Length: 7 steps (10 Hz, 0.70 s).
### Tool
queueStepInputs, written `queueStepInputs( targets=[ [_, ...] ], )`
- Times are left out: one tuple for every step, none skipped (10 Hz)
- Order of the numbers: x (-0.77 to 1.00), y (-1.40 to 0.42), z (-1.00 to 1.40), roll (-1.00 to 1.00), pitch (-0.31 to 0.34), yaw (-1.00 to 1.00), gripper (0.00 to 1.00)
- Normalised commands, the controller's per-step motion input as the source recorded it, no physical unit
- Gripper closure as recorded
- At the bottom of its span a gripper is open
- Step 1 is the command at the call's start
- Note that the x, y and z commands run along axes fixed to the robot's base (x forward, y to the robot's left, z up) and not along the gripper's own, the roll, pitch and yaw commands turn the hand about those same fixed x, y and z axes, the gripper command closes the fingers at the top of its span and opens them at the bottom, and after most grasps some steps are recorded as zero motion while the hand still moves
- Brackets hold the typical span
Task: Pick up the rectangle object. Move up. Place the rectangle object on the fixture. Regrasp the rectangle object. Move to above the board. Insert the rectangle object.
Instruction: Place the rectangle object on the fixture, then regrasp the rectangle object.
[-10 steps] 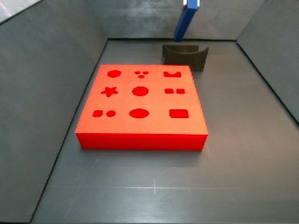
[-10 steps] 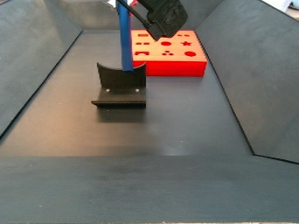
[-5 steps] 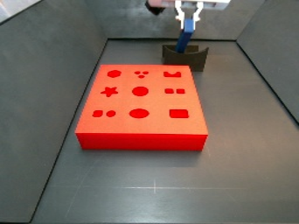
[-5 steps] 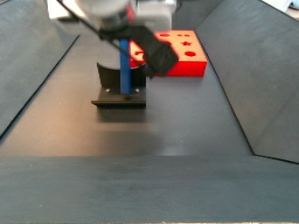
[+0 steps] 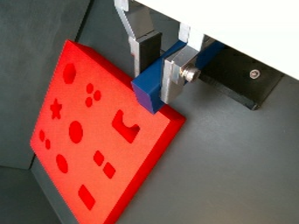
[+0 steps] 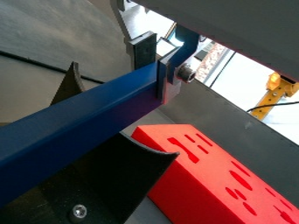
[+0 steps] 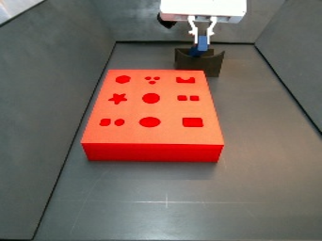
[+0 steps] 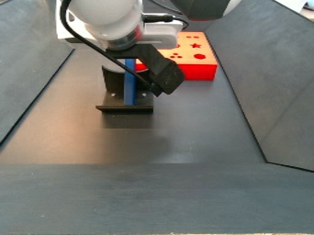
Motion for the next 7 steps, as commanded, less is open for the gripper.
queueStepInputs(
  targets=[
    [0.05, 0.07, -0.30, -0.03, -0.037, 0.02, 1.00],
    [0.05, 0.07, -0.30, -0.03, -0.036, 0.02, 1.00],
    [0.05, 0.07, -0.30, -0.03, -0.035, 0.02, 1.00],
    [0.05, 0.07, -0.30, -0.03, -0.034, 0.02, 1.00],
    [0.00, 0.00, 0.00, 0.00, 0.000, 0.00, 0.00],
    [0.00, 0.00, 1.00, -0.01, 0.059, 0.04, 0.00],
    [0.00, 0.00, 1.00, 0.00, 0.060, 0.04, 0.00]
  ],
)
